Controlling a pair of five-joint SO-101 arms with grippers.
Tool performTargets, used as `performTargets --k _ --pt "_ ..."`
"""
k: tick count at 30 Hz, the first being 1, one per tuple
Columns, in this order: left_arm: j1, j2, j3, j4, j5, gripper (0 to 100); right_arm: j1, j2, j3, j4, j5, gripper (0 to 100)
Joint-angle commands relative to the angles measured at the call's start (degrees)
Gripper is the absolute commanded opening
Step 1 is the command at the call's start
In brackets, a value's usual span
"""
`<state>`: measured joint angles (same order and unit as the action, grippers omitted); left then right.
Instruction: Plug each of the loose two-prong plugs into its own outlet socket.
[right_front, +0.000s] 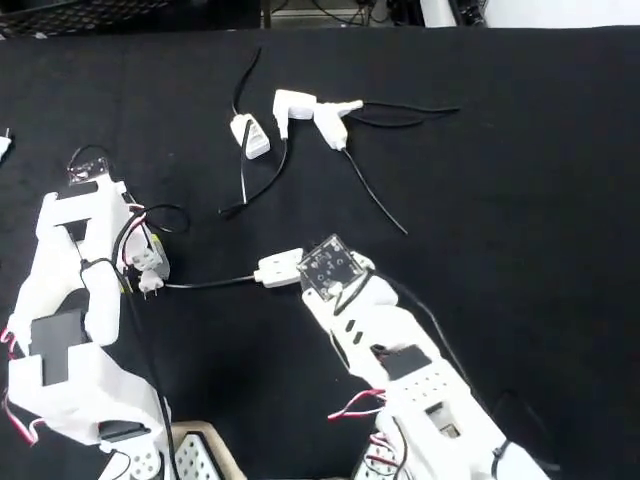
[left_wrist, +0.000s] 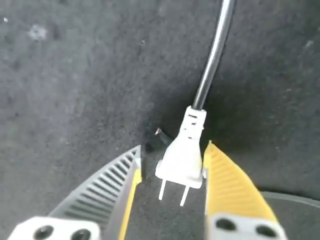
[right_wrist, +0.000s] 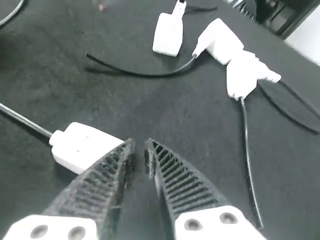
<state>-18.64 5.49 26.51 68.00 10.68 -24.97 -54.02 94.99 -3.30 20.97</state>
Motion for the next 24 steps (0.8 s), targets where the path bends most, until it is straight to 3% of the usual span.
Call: performTargets --k 1,8,14,24 --pt "1.98 0.26 -0.31 0.18 0.26 21 0.97 4.26 -4.70 -1.05 -0.53 4.0" --pt "5.49 2.73 -0.75 -0.18 0.35 20 0.97 7.43 -6.46 -1.14 -0.35 4.0" --pt "5.67 3.96 -2.42 -0.18 -0.26 2 0.97 7.43 -6.37 -1.14 -0.18 4.0" --pt "5.41 3.34 -4.09 -0.09 -0.26 3 0.79 7.43 -6.37 -1.14 -0.18 4.0"
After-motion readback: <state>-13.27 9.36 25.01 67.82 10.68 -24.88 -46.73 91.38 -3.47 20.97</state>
